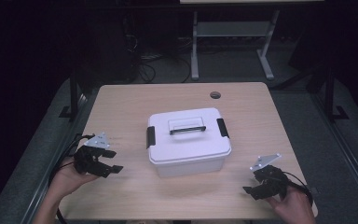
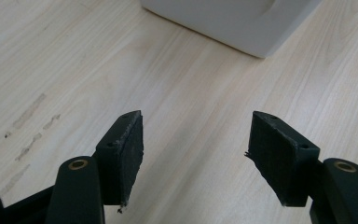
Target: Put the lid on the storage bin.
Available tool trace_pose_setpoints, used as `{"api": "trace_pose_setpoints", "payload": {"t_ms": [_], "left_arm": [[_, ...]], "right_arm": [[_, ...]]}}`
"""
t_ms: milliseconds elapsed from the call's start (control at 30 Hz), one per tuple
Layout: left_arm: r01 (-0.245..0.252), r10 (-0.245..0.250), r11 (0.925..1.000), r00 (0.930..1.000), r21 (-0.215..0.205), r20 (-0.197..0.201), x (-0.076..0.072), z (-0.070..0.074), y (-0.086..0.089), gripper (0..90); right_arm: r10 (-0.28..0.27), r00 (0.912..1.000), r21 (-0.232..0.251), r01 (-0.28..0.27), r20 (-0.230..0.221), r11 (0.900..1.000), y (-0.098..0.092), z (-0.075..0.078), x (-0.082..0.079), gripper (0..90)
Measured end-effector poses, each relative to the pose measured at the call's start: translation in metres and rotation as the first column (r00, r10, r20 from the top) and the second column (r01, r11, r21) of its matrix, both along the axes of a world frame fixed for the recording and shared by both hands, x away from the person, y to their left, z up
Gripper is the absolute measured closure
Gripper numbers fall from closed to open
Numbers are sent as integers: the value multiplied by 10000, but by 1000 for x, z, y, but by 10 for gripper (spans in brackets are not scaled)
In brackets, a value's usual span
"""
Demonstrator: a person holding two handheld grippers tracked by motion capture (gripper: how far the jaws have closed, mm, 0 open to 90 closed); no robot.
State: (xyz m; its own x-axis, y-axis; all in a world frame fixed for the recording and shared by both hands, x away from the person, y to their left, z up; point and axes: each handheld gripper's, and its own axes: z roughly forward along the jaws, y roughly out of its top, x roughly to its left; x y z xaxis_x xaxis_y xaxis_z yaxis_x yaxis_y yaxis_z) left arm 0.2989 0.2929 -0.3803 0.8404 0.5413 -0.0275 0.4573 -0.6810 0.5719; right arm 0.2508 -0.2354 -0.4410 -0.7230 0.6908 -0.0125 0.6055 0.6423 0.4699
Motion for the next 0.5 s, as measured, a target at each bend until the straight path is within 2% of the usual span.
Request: {"api": "trace_pose_setpoints", "payload": {"t_ms": [500], "left_arm": [[-294, 294, 9995, 9996, -114, 4, -9, -14, 13, 331]], "right_arm": [[2, 10000, 26, -2, -25, 10000, 0, -1, 0, 299]]}}
